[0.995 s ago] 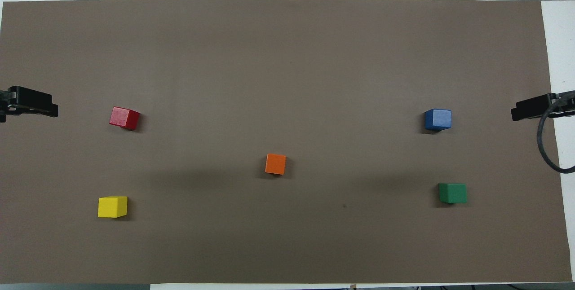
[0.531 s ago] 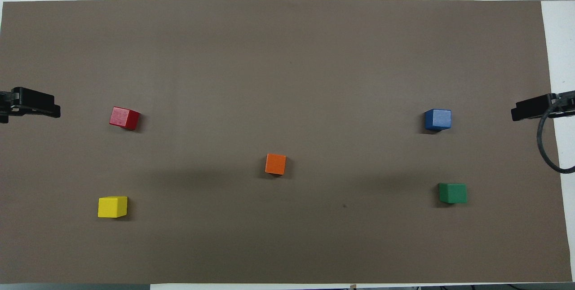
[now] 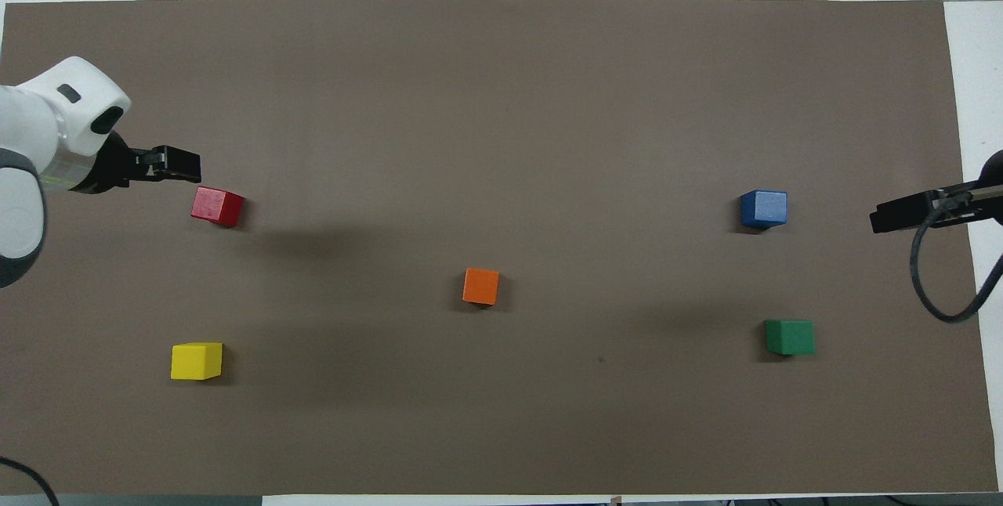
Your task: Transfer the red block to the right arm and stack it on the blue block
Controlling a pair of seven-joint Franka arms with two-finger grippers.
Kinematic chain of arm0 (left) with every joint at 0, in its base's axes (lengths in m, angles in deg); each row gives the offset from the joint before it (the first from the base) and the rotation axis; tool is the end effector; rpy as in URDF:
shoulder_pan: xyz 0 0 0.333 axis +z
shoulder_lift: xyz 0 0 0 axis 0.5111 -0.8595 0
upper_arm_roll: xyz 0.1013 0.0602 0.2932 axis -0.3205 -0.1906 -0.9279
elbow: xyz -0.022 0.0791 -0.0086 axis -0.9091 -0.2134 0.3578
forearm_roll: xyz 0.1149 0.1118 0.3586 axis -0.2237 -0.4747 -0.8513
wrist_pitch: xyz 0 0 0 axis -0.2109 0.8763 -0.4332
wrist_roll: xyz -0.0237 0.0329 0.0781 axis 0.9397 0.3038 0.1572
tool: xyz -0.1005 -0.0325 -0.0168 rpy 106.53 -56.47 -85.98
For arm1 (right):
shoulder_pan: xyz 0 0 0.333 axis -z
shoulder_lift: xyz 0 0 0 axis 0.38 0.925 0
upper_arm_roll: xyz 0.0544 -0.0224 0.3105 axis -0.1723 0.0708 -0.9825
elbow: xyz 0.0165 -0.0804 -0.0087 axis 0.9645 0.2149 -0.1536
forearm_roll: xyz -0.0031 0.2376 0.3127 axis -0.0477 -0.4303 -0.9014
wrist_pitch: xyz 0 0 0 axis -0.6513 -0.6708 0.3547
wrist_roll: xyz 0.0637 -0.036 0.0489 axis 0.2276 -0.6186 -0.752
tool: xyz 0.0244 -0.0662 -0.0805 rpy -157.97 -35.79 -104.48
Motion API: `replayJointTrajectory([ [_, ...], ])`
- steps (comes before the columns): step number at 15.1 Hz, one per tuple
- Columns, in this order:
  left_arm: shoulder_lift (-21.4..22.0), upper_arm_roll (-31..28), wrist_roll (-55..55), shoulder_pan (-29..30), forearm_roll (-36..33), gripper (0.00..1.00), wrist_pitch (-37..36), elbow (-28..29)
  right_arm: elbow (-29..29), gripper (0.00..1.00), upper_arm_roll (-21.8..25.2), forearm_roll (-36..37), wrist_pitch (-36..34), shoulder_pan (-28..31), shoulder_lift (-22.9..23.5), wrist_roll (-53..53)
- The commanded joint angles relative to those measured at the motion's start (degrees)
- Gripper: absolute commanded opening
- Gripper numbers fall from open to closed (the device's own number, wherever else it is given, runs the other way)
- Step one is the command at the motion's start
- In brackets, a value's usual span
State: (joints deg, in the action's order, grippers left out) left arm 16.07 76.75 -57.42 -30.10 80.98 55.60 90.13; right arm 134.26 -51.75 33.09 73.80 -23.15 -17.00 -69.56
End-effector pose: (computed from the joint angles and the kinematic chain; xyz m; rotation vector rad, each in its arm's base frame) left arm 0.5912 -0.0240 0.4570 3.1395 -0.0428 0.0716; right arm 0.5210 -0.0270 0.5751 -3.1035 -0.1740 0.0722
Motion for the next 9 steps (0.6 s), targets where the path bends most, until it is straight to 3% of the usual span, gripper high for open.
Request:
replayJointTrajectory([
  [1, -3.76, -0.53, -0.84, -0.46, -2.43, 1.0, 6.82, 2.78, 9.14, 1.0, -0.13, -5.34, 6.9, 1.26, -2.62, -1.56],
  [4, -3.93, -0.53, -4.89, 2.09, -2.44, 1.0, 10.62, 5.87, 11.43, 1.0, -0.13, -12.2, 11.48, 1.26, 0.88, -1.82],
  [9, -5.78, -0.62, -5.06, 1.39, -2.44, 1.0, 15.54, 9.65, 13.89, 1.0, -0.13, -30.11, 16.76, 2.75, 7.14, -14.9],
])
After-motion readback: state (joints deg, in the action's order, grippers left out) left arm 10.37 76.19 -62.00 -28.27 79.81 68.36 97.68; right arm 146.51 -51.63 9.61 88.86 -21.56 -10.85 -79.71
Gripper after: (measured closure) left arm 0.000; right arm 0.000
